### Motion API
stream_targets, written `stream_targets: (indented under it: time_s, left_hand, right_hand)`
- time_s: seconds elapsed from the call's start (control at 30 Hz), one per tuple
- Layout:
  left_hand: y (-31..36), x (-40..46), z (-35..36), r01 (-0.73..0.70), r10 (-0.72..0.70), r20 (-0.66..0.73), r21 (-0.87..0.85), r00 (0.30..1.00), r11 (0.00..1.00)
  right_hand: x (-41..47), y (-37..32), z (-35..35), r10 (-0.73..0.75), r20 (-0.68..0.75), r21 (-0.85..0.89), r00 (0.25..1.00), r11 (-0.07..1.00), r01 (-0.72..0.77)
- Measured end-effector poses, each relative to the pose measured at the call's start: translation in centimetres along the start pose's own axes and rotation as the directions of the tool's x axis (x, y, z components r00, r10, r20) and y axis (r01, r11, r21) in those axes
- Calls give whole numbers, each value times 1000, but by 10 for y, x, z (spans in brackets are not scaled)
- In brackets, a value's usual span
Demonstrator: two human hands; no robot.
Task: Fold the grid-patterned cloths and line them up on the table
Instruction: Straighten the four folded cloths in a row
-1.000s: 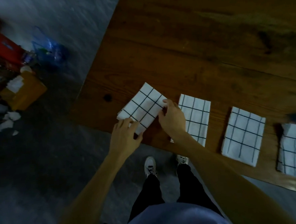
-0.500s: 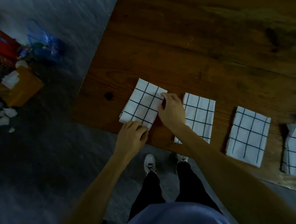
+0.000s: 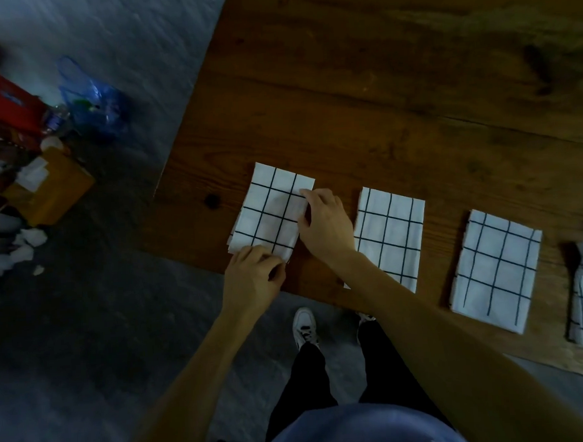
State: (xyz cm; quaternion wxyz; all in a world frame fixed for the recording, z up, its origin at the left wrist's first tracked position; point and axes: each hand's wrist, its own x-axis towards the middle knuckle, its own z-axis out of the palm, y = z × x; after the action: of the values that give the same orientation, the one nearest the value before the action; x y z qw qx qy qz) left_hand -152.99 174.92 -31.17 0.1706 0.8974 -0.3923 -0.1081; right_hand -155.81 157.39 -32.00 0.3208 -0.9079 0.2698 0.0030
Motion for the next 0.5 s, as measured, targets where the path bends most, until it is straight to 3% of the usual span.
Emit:
stream_targets:
  time_s: [0.3,0.5]
  left_hand:
    - [13,-1,-5,-16,16,-15,-11,1000,1000]
    - [92,23,7,-229,236,76,-97,969,969]
  right_hand:
    - [-22,13,-25,38,-42,57,998,998,-36]
    - [-85,78,-83,217,-224,8,950,975,-221]
